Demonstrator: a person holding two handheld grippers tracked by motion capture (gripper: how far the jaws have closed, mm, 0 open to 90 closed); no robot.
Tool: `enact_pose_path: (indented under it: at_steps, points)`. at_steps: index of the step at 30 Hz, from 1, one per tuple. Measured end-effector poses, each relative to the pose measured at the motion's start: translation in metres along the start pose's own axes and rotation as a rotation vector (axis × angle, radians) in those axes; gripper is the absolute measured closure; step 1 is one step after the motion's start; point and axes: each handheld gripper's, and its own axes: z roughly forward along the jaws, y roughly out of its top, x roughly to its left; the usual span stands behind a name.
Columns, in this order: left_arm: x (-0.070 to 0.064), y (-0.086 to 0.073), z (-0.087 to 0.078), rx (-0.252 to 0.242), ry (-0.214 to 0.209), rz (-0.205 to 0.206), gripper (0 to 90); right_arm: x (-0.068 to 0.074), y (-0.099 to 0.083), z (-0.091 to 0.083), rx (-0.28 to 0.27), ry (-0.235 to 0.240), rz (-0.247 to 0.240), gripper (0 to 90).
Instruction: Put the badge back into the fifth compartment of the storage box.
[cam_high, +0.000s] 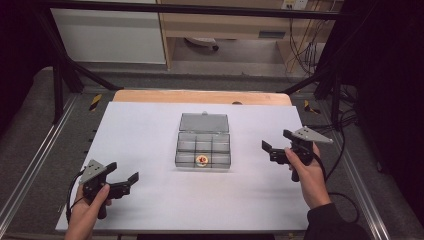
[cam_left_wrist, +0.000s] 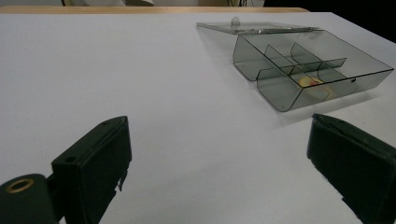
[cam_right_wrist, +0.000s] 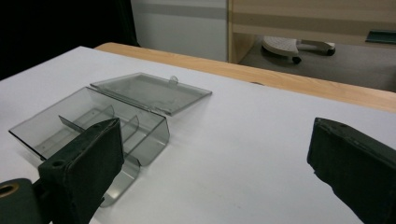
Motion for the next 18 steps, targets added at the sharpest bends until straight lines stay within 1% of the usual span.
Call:
enact_pose_path:
  at_steps: [3,9,12,14,18]
  points:
    - [0.0,0.0,0.0,0.0,0.001,-0.005,6.8,-0.003,-0.008,-0.006,0.009,-0.009,-0.003,4.2]
    - [-0.001,0.0,0.0,0.003,0.002,0.0,6.8,-0.008,-0.028,-0.015,0.016,-0.018,0.02,4.9]
    - [-0.001,-0.001,0.0,0.003,0.0,-0.006,6.8,-0.01,-0.04,-0.02,0.021,-0.023,0.039,5.3]
    - [-0.001,-0.001,0.0,0.003,-0.001,-0.005,6.8,-0.01,-0.042,-0.021,0.021,-0.023,0.047,5.4]
    - [-0.001,-0.001,0.0,0.002,-0.002,-0.002,6.8,-0.01,-0.053,-0.024,0.027,-0.03,0.053,5.3]
